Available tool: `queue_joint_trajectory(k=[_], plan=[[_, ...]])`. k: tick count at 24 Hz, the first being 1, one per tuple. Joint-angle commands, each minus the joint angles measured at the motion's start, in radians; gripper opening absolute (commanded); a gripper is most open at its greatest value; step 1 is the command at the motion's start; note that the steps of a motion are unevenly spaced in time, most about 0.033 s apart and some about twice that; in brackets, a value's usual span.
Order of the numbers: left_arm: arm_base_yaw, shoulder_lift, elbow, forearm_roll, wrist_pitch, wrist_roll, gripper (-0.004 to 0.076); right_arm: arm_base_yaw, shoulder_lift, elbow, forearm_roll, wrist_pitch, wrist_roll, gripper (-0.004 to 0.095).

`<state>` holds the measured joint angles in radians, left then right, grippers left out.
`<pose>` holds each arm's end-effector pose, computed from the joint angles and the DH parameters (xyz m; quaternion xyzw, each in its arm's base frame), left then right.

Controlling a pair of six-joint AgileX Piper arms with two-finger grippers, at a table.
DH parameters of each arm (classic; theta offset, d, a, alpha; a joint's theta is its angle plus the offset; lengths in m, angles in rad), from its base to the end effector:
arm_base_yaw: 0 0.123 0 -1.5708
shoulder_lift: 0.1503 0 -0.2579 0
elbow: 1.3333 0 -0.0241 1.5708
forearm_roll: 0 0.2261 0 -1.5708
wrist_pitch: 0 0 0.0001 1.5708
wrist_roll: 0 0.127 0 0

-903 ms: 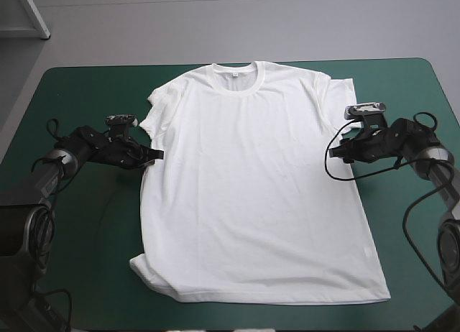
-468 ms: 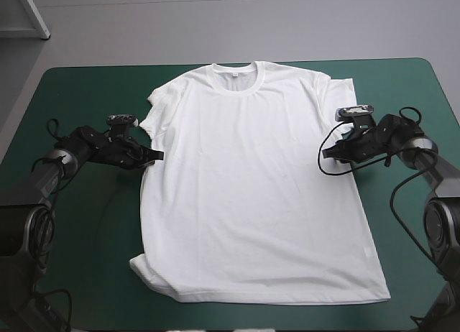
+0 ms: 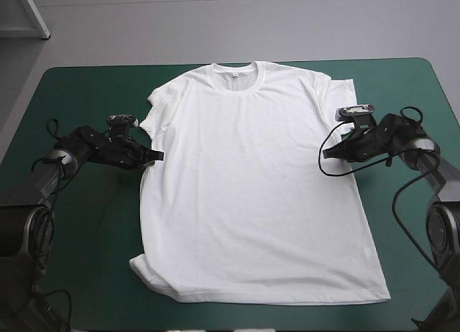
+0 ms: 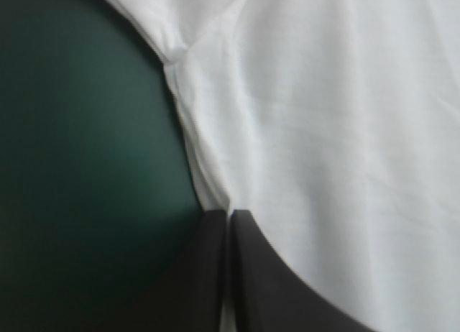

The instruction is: Fold the cloth

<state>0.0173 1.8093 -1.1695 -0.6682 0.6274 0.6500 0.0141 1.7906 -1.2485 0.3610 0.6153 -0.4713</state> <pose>0.3603 -0.0400 0.1597 0.0763 0.9501 -0.1671 0.2520 0.3695 0.0311 0.1785 -0.1161 0.9531 0.0779 0.2683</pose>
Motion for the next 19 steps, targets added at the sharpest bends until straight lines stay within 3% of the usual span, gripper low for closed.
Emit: queue_joint_trajectory(k=[1,11,19], plan=[[-0.003,-0.088,-0.027,-0.025,0.009,0.0,0.0019,0.003,-0.138,-0.05,0.006,-0.02,-0.007,-0.0012],[-0.003,-0.272,-0.24,-0.025,0.039,-0.018,0.0019,0.003,-0.34,-0.205,0.033,0.004,-0.009,-0.0014],[-0.003,-0.382,-0.694,-0.007,0.265,-0.087,0.0019,0.003,-0.454,-0.503,0.036,0.157,-0.009,-0.0014]])
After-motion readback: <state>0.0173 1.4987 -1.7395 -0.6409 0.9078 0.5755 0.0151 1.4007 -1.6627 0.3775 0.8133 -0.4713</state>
